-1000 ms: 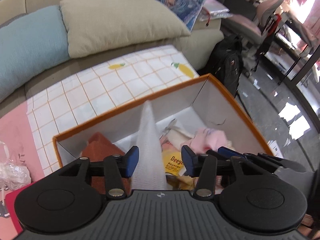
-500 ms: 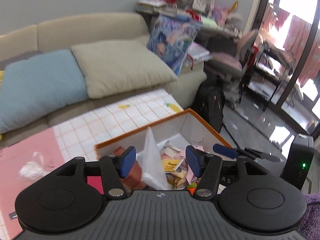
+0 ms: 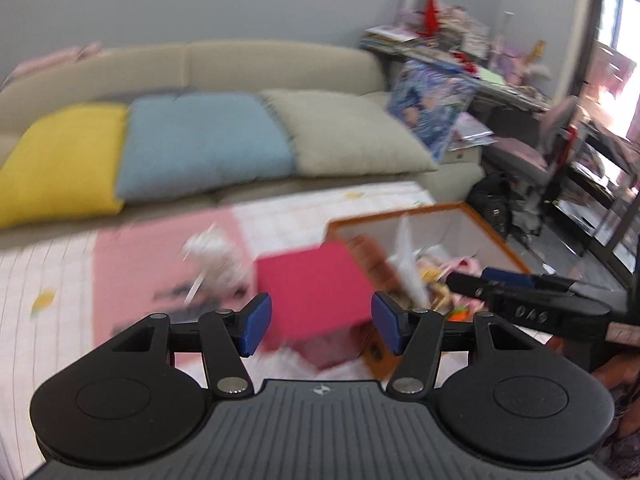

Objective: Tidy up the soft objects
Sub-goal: 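Withdraw both tools from the box toward the white tissue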

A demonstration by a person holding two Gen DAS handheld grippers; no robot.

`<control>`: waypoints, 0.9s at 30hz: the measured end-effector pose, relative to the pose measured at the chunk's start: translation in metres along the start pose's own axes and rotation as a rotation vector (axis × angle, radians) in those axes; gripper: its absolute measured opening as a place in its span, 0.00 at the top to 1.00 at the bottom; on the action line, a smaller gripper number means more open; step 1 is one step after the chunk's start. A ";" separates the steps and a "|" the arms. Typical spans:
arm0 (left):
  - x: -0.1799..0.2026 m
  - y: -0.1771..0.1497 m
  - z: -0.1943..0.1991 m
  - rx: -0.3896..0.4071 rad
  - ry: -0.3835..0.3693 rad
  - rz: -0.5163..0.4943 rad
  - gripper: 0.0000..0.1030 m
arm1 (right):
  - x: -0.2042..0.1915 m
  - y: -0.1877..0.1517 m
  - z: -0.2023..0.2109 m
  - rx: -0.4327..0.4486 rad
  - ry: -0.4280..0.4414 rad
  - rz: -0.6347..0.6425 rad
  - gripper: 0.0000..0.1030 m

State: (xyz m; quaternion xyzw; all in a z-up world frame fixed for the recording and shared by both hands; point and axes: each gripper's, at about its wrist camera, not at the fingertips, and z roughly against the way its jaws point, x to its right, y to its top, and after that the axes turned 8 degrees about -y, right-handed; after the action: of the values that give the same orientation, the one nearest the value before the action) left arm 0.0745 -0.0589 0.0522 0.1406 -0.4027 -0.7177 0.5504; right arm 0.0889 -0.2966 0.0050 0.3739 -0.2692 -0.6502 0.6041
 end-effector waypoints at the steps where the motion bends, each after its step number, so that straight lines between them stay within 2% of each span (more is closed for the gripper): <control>1: -0.007 -0.007 0.001 -0.012 0.012 0.029 0.34 | -0.007 -0.003 0.000 -0.014 0.015 0.016 0.42; 9: -0.052 -0.055 0.007 -0.116 0.098 0.209 0.34 | -0.066 -0.041 -0.013 -0.192 0.141 0.209 0.37; 14: -0.064 -0.078 0.003 -0.179 0.122 0.246 0.35 | -0.095 -0.061 -0.023 -0.271 0.177 0.336 0.28; 17: -0.076 -0.099 0.009 -0.198 0.130 0.281 0.35 | -0.107 -0.073 -0.029 -0.317 0.186 0.384 0.26; 22: -0.101 -0.111 0.009 -0.199 0.119 0.372 0.35 | -0.125 -0.085 -0.050 -0.396 0.176 0.408 0.22; 24: -0.108 -0.113 0.009 -0.195 0.115 0.394 0.35 | -0.133 -0.086 -0.060 -0.399 0.161 0.420 0.18; 27: -0.117 -0.115 0.008 -0.197 0.120 0.423 0.35 | -0.148 -0.086 -0.076 -0.402 0.146 0.435 0.16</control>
State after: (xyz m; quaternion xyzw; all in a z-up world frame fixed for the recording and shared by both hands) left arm 0.0328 0.0582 -0.0557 0.0410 -0.3181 -0.6124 0.7226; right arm 0.0987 -0.1318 -0.0836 0.2261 -0.1648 -0.5174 0.8087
